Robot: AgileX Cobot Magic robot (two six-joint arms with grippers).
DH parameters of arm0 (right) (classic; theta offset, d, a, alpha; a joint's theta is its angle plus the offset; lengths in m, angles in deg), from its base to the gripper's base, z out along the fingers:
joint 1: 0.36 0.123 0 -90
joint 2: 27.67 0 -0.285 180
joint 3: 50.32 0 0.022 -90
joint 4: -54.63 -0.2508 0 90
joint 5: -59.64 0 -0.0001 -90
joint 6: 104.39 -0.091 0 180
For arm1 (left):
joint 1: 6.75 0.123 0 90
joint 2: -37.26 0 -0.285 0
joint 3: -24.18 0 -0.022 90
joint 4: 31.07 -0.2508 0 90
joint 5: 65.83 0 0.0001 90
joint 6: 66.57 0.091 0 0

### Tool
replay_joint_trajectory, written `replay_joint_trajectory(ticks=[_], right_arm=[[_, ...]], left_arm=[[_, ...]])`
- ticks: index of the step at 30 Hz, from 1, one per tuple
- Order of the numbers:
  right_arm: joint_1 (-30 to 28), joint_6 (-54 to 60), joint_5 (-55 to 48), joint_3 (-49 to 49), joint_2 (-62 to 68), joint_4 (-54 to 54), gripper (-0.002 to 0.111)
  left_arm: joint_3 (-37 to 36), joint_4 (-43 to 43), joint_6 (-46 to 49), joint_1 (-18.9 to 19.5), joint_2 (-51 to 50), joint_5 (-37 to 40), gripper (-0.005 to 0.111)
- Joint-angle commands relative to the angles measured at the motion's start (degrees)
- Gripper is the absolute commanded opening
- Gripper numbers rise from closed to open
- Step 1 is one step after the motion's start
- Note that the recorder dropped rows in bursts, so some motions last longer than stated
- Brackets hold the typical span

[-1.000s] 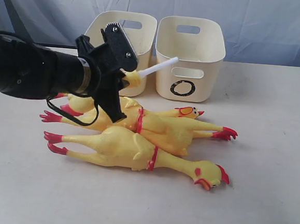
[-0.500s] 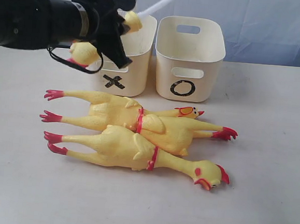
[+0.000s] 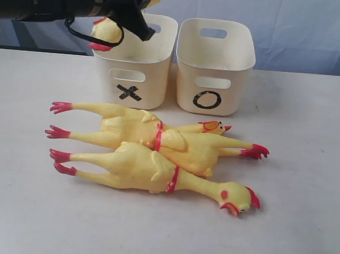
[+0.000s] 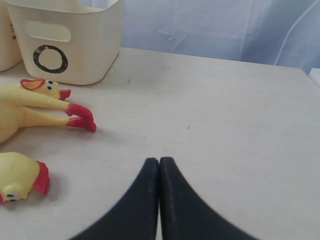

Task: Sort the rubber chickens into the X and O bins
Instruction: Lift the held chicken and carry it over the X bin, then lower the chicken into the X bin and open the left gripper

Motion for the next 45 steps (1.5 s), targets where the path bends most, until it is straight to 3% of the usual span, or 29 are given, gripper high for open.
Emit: replay_joint_trajectory(ticks=[1,14,20,29,45], right_arm=[[0.1,0.1,0.4,-0.1,-0.3,-0.1,0.0],[0.1,0.1,0.4,-0.1,-0.3,-0.1,0.0],[0.1,0.1,0.4,-0.1,-0.3,-0.1,0.0],[0.1,0.1,0.5,-0.1,-0.3,-0.1,0.0],[0.1,0.1,0.5,-0.1,-0.3,-0.1,0.0]], left_arm=[[4.3,1.0,-0.3,0.1,-4.0,-1.1,0.0],[13.4,-0.7,-0.1,0.1,-13.3,0.8,0.0],[14.3,-3.5,-0.1,0.3,-15.6,6.4,0.0],[14.3,-2.9,-0.5,1.9,-17.3,7.1,0.0],[14.3,-1.6,-0.5,2.5,-18.4,6.2,0.031]])
